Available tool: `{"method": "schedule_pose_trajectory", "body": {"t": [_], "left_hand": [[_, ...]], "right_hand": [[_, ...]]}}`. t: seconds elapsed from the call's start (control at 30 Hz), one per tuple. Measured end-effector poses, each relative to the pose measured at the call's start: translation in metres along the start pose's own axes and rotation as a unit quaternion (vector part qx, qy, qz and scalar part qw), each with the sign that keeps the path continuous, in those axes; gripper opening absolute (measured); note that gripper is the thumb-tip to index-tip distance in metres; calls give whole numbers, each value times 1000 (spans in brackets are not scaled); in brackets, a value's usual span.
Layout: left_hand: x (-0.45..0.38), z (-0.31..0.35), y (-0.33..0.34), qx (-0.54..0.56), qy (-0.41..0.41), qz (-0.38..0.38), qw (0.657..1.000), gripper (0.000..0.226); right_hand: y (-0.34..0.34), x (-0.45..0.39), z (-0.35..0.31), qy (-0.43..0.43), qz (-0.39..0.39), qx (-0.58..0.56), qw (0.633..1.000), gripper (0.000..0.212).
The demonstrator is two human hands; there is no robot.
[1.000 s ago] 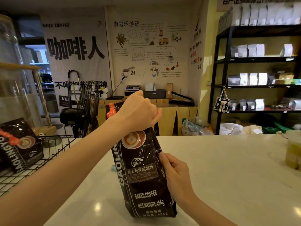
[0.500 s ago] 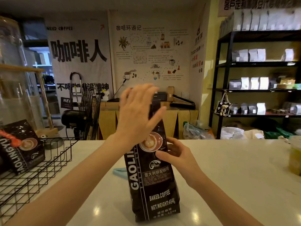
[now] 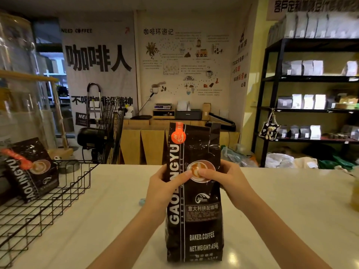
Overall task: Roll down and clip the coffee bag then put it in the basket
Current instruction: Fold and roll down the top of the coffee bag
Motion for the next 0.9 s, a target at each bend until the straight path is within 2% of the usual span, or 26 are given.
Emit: {"method": "schedule_pose_trajectory", "body": {"t": [0.17, 0.37, 0.53, 0.67, 0.9], "left_hand": [[-5, 1, -4, 20, -15, -16, 1000, 41], [-8, 1, -7, 15, -12, -33, 999, 35], [-17, 15, -12, -22, 47, -7, 999, 37], [-20, 19, -12, -36, 74, 10, 997, 16], [-20, 15, -17, -1, 54, 6, 999, 18]], "right_hand": [[-10, -1, -2, 9, -2, -17, 1000, 32], [-13, 0, 0, 28, -5, -18, 999, 28], [-12, -2, -3, 10, 4, -38, 999, 34], [-10, -6, -3, 5, 29, -40, 999, 34], [-7, -9, -3, 21, 44, -17, 999, 28]]}}
Point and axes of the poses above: each hand's wrist, its own x-axis away from the middle knuckle, its own y-axis out of the palm, z = x × y, the point moved 2 cm from there along -x, towards the middle knuckle, and after that the axes turned 12 degrees about -z, right-handed, at the moved point
